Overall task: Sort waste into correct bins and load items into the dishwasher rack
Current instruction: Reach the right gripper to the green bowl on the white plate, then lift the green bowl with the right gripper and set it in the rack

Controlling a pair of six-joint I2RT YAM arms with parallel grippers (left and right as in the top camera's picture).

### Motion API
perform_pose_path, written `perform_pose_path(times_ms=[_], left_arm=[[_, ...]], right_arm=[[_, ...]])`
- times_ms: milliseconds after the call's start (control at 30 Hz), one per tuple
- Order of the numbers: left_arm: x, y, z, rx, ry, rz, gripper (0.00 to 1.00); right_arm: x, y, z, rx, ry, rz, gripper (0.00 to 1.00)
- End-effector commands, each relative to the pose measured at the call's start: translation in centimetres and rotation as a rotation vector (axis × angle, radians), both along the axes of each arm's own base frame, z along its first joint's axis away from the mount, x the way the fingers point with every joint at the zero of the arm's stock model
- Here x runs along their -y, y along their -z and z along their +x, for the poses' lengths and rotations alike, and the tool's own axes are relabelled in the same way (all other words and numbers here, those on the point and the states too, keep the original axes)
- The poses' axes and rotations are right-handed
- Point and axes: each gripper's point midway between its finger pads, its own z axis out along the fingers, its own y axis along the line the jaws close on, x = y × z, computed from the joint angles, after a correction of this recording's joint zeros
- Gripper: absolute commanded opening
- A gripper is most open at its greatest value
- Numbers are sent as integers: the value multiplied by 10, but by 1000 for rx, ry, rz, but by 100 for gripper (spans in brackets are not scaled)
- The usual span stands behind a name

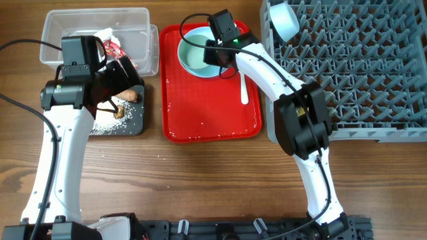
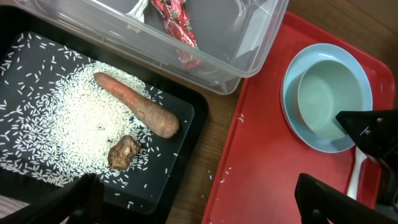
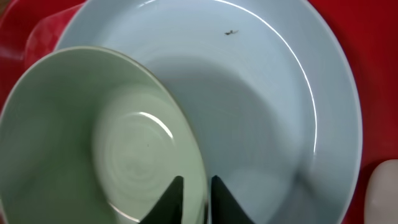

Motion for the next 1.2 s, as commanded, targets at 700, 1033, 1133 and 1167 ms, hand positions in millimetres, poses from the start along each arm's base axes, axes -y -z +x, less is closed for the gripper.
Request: perform_pose_path(times_ms=[700, 1033, 1133, 1167], left_arm=[[-2, 0, 2, 1, 0, 16, 100], [-2, 0, 2, 1, 0, 16, 100], [-2, 0, 2, 1, 0, 16, 100], [-2, 0, 2, 1, 0, 16, 100]], right_arm=[[306, -284, -79, 266, 473, -830, 4], [304, -209, -54, -76, -20, -1367, 4], [299, -183, -47, -119, -70, -1369, 4], [297, -175, -46, -131, -97, -1359, 4]])
